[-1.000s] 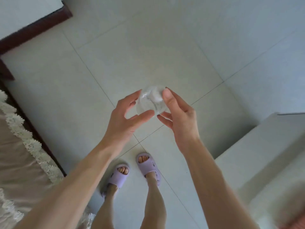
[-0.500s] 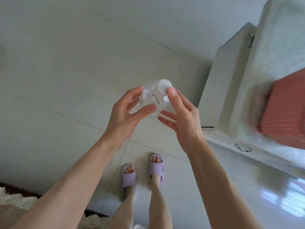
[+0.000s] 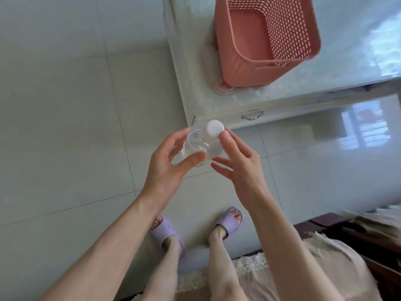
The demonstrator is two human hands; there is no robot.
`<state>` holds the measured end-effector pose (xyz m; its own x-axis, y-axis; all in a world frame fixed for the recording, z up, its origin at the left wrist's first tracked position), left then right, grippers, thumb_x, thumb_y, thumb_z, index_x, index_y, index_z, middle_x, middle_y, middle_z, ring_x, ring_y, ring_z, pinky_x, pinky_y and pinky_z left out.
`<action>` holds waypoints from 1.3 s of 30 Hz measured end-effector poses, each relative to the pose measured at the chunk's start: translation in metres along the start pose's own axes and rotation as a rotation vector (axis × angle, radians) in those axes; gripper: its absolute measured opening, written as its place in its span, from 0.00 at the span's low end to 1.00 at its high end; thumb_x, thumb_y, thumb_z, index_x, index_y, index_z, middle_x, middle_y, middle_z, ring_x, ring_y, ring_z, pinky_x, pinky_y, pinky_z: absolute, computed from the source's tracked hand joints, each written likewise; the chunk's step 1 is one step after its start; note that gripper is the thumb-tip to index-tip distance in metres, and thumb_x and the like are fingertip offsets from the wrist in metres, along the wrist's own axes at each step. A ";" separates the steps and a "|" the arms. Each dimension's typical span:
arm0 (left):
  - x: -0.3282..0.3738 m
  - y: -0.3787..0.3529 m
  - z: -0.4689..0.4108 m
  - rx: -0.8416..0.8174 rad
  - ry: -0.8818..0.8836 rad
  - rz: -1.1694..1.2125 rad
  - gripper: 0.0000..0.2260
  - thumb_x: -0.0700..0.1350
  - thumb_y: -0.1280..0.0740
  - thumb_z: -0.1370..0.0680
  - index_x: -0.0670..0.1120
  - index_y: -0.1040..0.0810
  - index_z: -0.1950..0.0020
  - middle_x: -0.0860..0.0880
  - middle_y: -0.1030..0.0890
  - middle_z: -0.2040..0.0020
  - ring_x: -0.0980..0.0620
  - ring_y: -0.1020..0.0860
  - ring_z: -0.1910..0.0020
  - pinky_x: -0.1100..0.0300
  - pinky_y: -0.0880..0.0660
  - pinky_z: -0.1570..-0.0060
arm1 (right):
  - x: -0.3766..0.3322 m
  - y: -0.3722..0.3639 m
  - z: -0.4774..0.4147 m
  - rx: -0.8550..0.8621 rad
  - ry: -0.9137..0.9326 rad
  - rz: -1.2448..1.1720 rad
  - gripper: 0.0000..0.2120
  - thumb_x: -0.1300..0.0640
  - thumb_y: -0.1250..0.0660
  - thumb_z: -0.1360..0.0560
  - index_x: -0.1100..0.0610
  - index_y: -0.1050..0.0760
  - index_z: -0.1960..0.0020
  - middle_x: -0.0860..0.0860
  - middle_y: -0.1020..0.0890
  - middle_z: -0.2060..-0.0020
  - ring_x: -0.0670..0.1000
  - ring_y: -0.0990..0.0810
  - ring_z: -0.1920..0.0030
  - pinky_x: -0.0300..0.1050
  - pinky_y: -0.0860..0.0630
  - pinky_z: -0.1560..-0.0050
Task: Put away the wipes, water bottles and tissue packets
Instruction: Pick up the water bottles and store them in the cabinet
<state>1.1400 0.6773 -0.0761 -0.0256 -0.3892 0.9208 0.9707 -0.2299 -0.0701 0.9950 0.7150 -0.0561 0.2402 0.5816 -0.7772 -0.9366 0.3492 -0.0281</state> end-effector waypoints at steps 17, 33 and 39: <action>-0.023 -0.355 -0.017 -0.313 0.062 -0.184 0.23 0.51 0.25 0.35 0.55 0.23 0.41 0.53 0.19 0.42 0.50 0.22 0.39 0.43 0.29 0.34 | 0.003 0.345 0.006 0.317 0.017 -0.366 0.34 0.37 0.28 0.43 0.46 0.22 0.38 0.39 0.16 0.48 0.48 0.18 0.42 0.38 0.20 0.49; -0.041 -0.630 -0.069 -0.611 0.106 -0.256 0.30 0.55 0.24 0.37 0.50 0.24 0.37 0.47 0.19 0.39 0.46 0.22 0.38 0.40 0.28 0.36 | -0.006 0.595 -0.031 0.579 0.055 -0.575 0.23 0.39 0.25 0.37 0.45 0.20 0.45 0.37 0.15 0.55 0.47 0.16 0.47 0.39 0.18 0.53; -0.057 -0.728 -0.127 -0.664 0.161 -0.317 0.27 0.50 0.22 0.35 0.50 0.23 0.38 0.48 0.20 0.39 0.46 0.22 0.38 0.42 0.28 0.36 | -0.013 0.685 -0.088 0.652 0.031 -0.633 0.32 0.37 0.26 0.39 0.48 0.21 0.39 0.38 0.15 0.51 0.48 0.17 0.45 0.42 0.19 0.48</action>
<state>0.4045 0.7542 -0.1265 -0.3639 -0.3290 0.8714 0.5644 -0.8221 -0.0748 0.3277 0.8821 -0.1199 0.6451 0.1230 -0.7542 -0.2996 0.9487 -0.1015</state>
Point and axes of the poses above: each hand's wrist, its own z-axis away from the middle knuckle, its own y-axis out of the back of the hand, x = y × z, the point moved 7 cm from there along -z, towards the middle knuckle
